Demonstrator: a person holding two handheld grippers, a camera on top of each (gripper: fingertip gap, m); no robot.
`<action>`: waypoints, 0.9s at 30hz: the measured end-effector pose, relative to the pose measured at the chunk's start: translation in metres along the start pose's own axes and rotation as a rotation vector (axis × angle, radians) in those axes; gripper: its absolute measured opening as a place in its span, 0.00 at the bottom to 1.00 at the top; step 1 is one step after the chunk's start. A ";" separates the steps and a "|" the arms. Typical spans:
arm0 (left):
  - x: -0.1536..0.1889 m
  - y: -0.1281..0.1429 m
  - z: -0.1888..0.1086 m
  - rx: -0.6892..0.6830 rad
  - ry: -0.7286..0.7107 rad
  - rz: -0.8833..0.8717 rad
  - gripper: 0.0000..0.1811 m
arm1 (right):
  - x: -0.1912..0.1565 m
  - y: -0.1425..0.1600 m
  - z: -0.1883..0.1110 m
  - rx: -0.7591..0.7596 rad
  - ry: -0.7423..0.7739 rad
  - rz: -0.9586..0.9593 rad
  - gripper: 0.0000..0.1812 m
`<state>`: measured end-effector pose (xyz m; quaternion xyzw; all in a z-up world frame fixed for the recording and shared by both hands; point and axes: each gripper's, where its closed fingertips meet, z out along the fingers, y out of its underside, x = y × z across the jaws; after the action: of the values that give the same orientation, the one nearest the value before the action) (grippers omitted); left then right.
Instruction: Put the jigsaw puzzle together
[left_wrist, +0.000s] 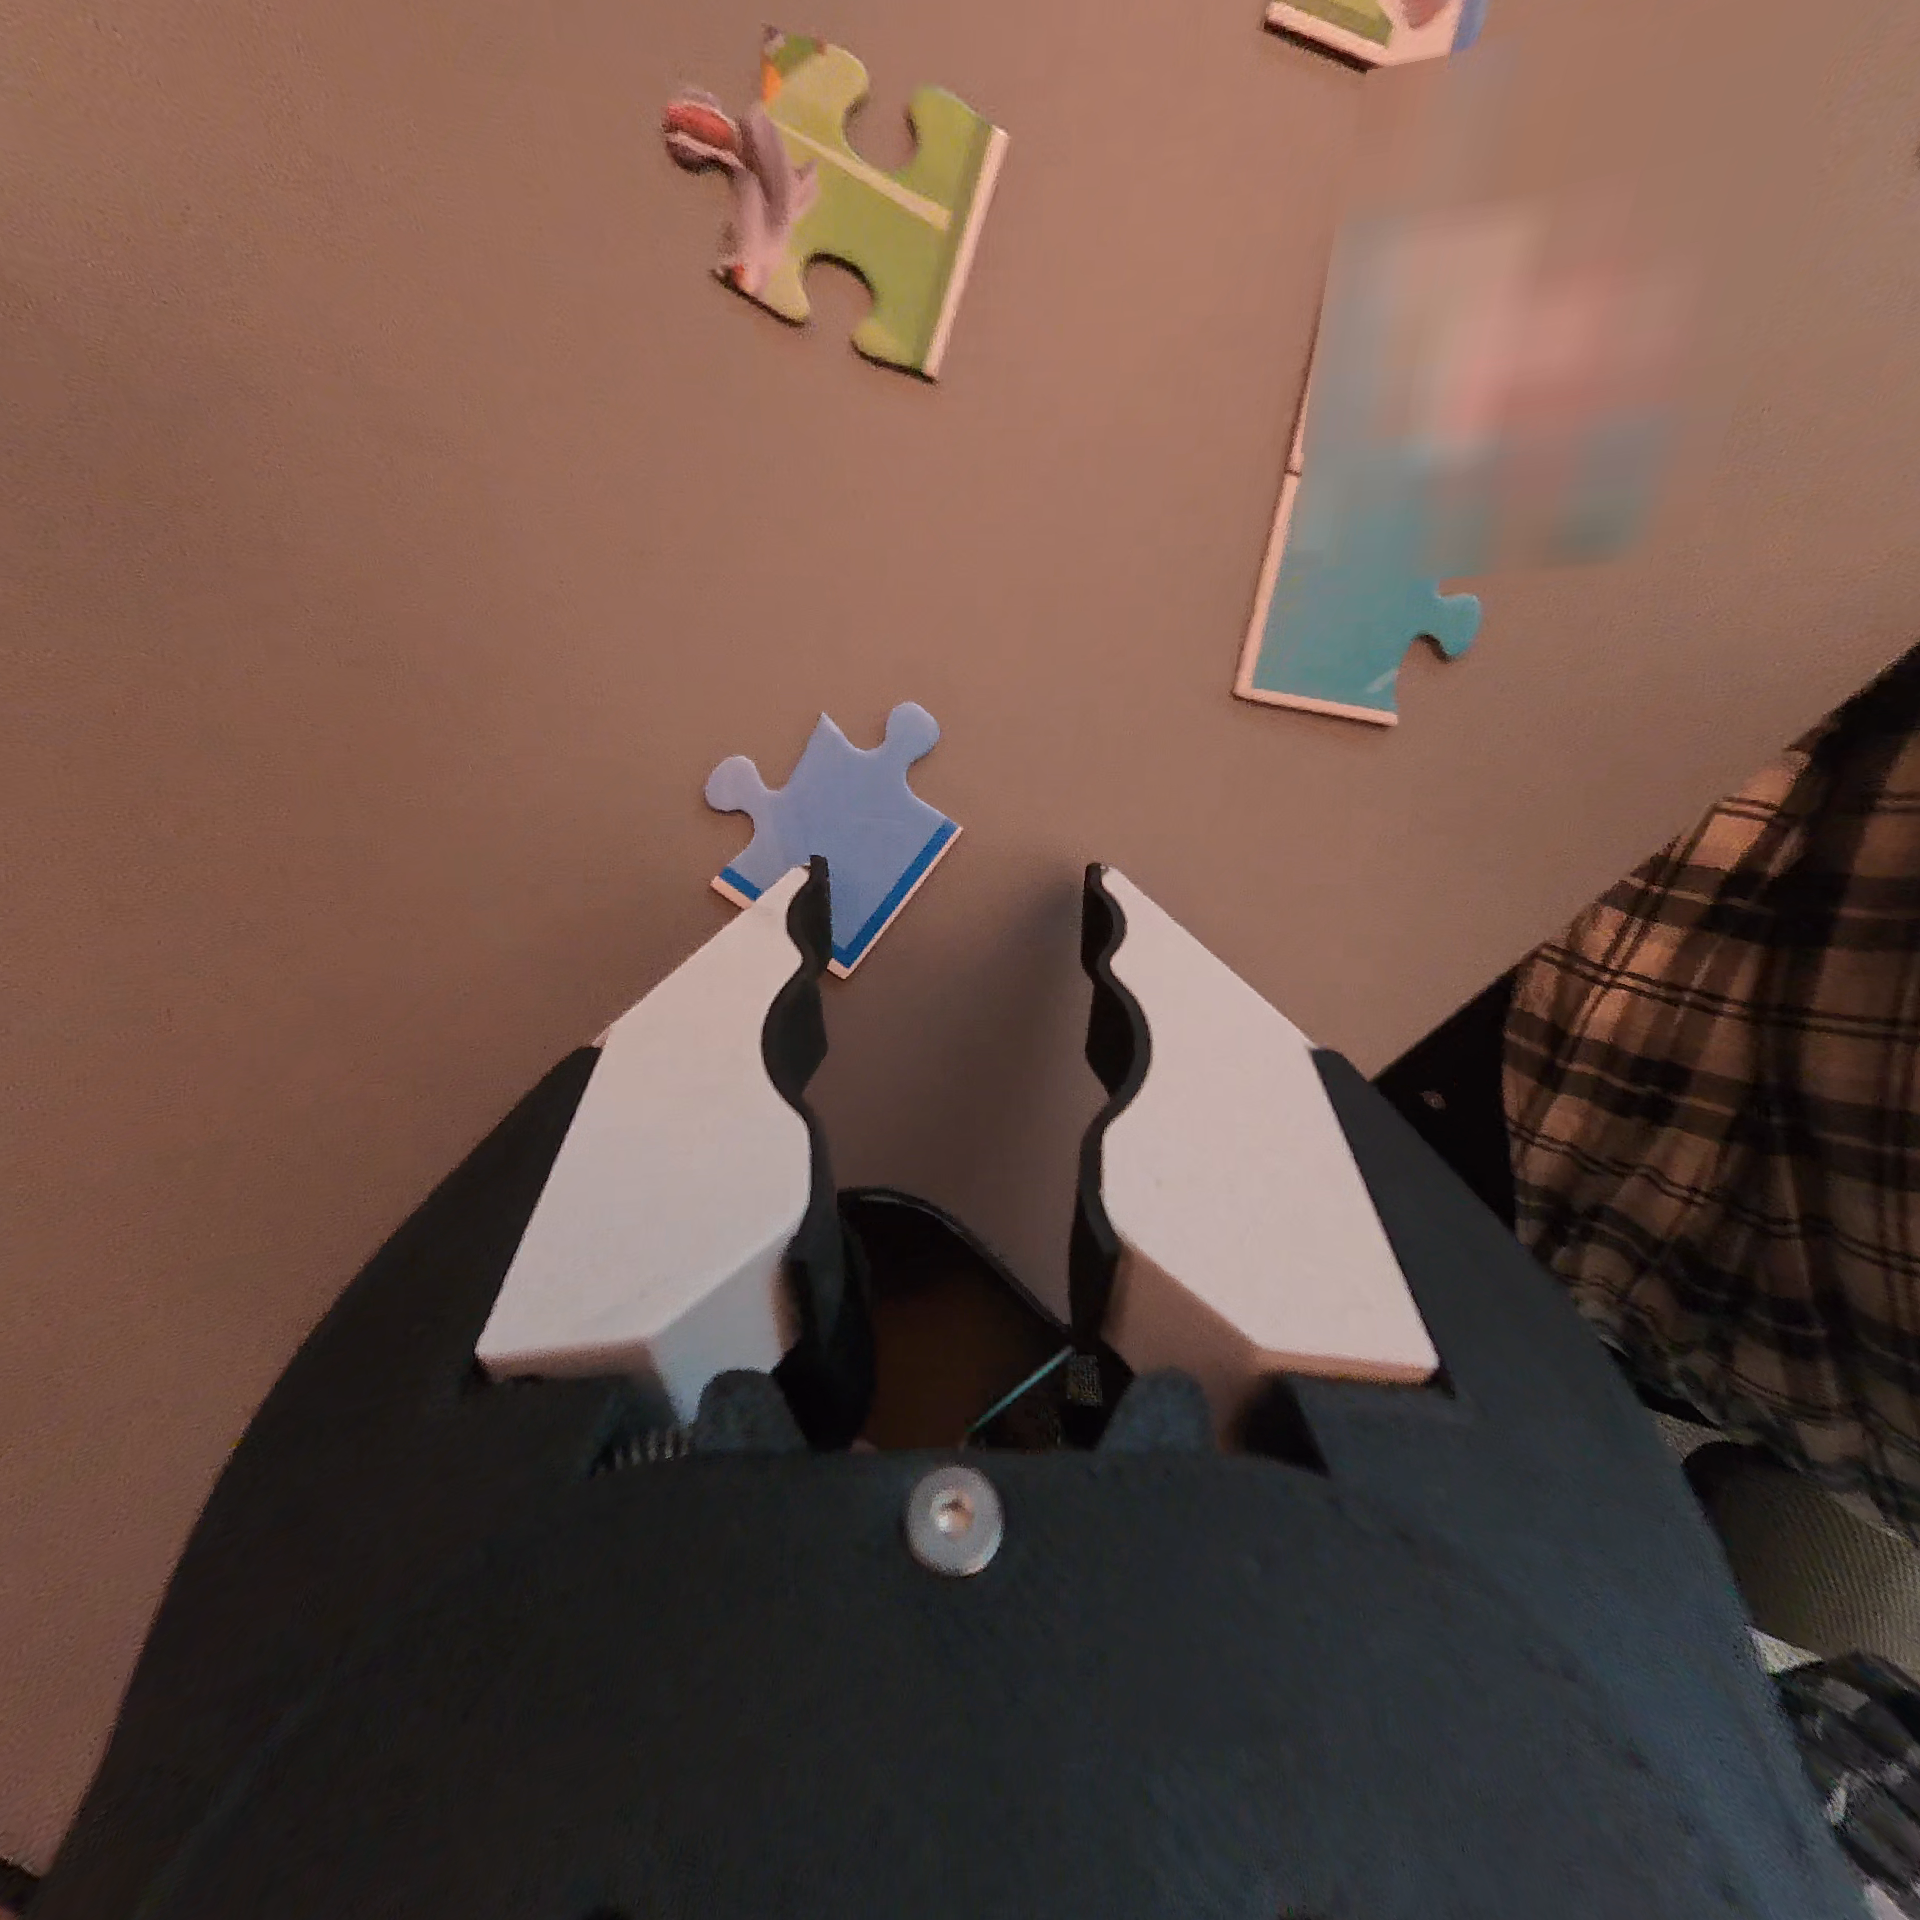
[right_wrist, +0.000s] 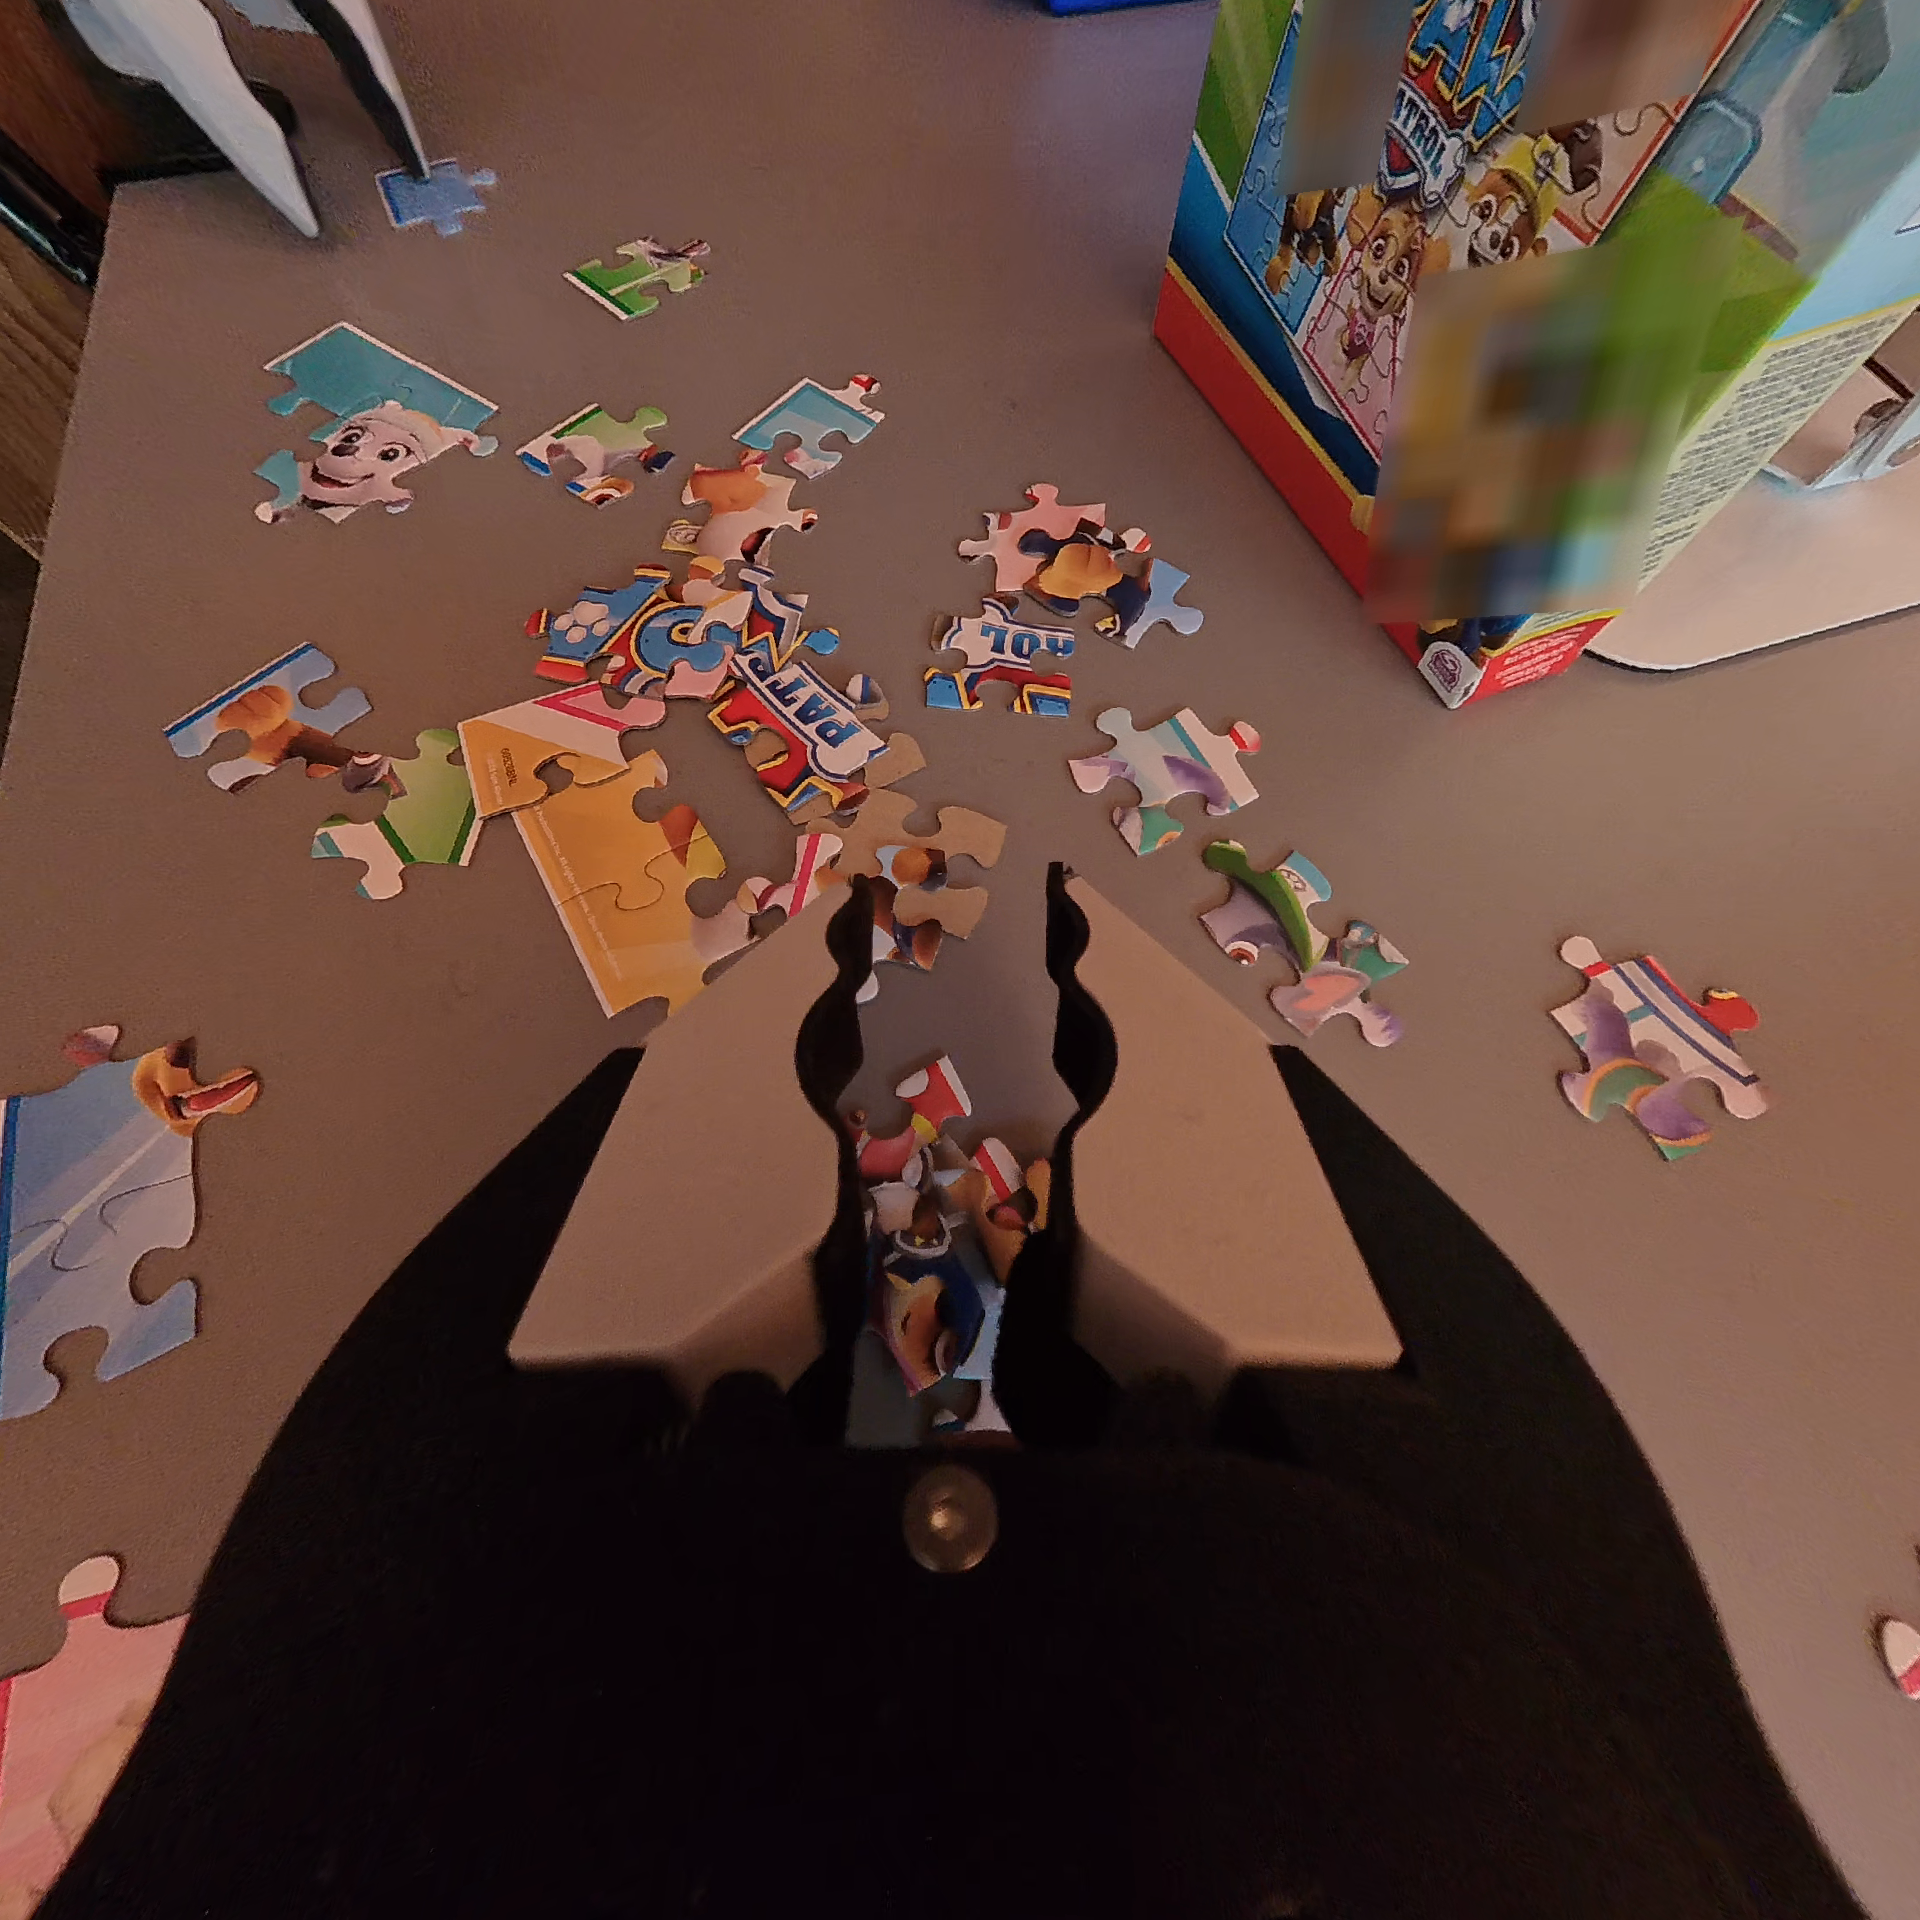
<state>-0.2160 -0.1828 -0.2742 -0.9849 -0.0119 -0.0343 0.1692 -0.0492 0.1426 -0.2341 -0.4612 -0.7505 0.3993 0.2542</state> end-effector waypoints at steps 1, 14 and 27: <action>0.004 0.002 -0.001 0.002 0.004 0.003 0.27 | 0.000 0.000 0.000 0.000 0.001 -0.001 0.18; 0.067 0.037 -0.002 0.023 -0.096 0.182 0.37 | 0.001 -0.004 -0.004 0.018 0.011 -0.007 0.17; 0.079 0.042 0.001 0.192 -0.539 0.463 0.14 | 0.002 -0.005 -0.004 0.026 0.021 -0.013 0.17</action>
<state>-0.1361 -0.2211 -0.2832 -0.9148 0.1641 0.2670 0.2549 -0.0494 0.1444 -0.2276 -0.4572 -0.7455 0.4023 0.2708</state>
